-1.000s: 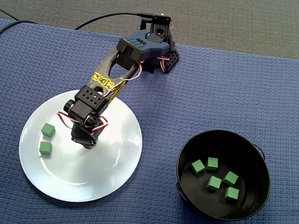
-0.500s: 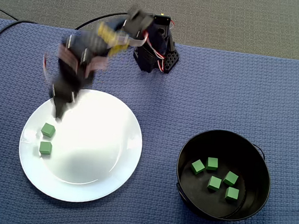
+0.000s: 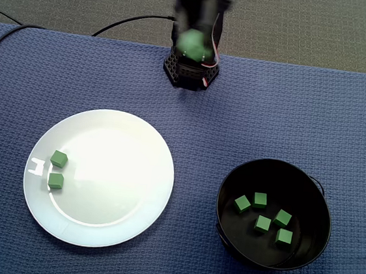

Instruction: Pick up the items on the white plate and put them in the black container.

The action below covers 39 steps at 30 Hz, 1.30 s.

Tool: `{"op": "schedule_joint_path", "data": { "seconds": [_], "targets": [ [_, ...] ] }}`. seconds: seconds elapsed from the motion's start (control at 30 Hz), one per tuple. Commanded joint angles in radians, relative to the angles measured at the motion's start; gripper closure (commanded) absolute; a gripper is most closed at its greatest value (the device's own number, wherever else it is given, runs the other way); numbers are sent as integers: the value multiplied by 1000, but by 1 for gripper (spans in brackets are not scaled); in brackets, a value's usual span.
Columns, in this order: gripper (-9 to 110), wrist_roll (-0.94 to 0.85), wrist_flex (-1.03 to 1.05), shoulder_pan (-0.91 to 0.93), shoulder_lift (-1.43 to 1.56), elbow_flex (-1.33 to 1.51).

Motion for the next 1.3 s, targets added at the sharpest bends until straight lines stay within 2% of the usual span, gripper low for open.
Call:
{"op": "schedule_joint_path", "data": {
  "seconds": [0.0, 0.2, 0.33, 0.67, 0.77, 0.9, 0.97, 1.1, 1.27],
  "targets": [
    [102, -112, -95, -322, -31, 69],
    [102, -97, -144, -486, -183, 324],
    [102, -54, -239, -471, -377, 448],
    [101, 8, -341, -446, -709, 476],
    [94, 26, -336, -443, -719, 497],
    [69, 72, -302, -408, -618, 525],
    [65, 6, -236, -399, -543, 529],
    [63, -347, 11, -331, -371, 451],
    [63, -732, 394, -23, -249, 152]
  ]
}}
